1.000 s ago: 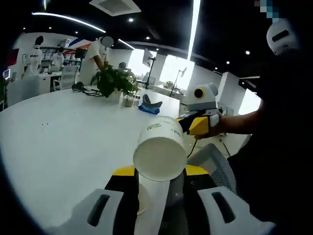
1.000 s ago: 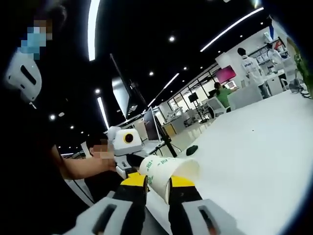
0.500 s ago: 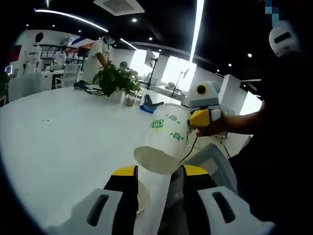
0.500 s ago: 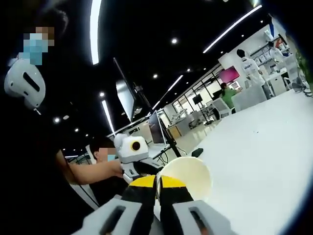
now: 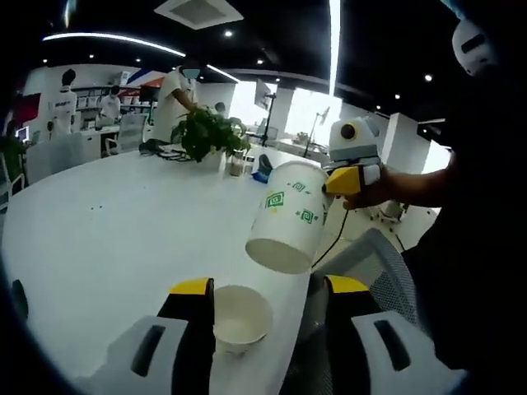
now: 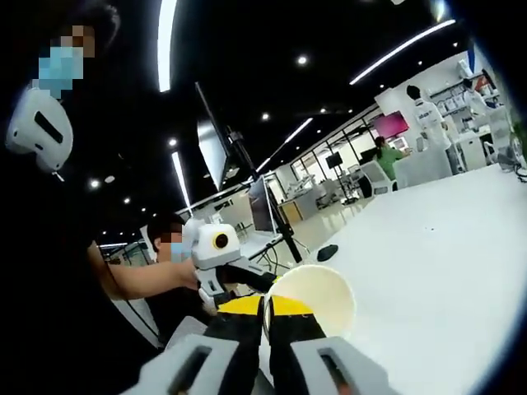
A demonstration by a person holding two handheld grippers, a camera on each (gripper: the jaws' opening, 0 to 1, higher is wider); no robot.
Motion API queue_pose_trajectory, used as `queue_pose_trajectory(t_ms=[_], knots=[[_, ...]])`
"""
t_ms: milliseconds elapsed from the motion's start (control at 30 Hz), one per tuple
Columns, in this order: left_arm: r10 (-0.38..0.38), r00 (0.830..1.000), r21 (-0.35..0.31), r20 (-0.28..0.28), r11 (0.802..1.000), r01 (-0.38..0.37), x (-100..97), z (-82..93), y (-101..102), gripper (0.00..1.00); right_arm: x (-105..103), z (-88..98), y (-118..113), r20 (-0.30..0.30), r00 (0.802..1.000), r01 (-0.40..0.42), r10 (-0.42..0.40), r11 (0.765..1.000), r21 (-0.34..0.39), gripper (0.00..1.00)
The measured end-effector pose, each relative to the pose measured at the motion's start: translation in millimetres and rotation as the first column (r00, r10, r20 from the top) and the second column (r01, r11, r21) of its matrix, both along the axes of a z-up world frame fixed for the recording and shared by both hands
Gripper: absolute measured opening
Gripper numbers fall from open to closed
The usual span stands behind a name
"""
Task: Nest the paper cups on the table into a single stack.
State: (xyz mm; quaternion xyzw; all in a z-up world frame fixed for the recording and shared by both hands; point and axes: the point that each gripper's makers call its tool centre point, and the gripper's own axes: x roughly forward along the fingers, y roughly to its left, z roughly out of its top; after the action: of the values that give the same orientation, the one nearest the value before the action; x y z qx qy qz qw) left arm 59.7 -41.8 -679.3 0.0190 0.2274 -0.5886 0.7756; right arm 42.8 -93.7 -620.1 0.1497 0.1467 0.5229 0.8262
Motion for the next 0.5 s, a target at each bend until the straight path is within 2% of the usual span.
queue_pose_trajectory(t_ms=[300, 500], knots=[[0.080, 0.997, -0.013, 0.023, 0.997, -0.080, 0.8, 5.1, 17, 0.62, 4, -6.9, 12, 0.030, 0.998, -0.054, 0.058, 0.992, -0.118, 0.00], [0.127, 0.991, -0.002, 0.045, 0.992, -0.127, 1.3, 1.7, 31, 0.68, 4, -13.1, 23, 0.042, 0.992, -0.112, 0.123, 0.974, -0.196, 0.00]])
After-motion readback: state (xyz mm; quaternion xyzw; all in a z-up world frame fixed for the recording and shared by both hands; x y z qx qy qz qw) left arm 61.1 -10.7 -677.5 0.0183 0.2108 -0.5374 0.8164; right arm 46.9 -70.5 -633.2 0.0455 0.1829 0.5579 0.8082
